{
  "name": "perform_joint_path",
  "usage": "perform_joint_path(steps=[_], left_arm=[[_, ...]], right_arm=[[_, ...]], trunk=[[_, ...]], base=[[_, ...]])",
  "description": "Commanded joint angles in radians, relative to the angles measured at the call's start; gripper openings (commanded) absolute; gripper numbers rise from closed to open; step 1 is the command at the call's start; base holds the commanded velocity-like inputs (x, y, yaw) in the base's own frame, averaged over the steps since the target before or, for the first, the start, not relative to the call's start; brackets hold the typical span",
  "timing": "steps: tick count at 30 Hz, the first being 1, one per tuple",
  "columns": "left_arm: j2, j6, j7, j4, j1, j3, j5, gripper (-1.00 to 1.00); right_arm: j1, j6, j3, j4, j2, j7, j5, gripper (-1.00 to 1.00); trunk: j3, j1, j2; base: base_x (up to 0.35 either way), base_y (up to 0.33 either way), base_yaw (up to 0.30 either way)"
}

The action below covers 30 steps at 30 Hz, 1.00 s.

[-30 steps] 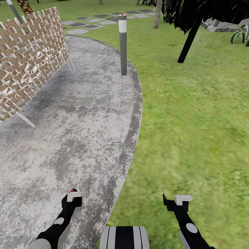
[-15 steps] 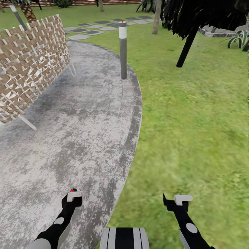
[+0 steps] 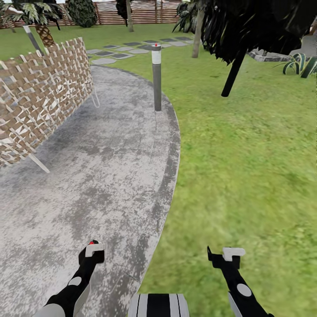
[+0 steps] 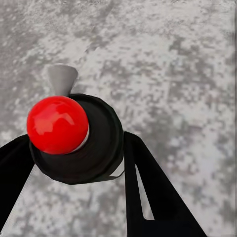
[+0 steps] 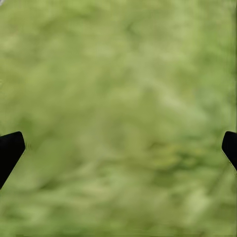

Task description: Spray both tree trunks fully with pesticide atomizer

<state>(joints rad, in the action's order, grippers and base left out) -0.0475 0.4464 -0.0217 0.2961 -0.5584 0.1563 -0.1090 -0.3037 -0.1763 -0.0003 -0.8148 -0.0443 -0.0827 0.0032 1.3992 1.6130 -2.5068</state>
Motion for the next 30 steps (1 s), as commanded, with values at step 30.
perform_joint_path(steps=[30], left_arm=[[-0.001,-0.009,-0.001,-0.007,0.052,-0.007,-0.010,-1.00]], right_arm=[[0.101,-0.185,0.002,0.009,0.002,-0.050,0.089,1.00]], trunk=[[-0.156,-0.017,0.014]], base=[[0.000,0.000,0.000]])
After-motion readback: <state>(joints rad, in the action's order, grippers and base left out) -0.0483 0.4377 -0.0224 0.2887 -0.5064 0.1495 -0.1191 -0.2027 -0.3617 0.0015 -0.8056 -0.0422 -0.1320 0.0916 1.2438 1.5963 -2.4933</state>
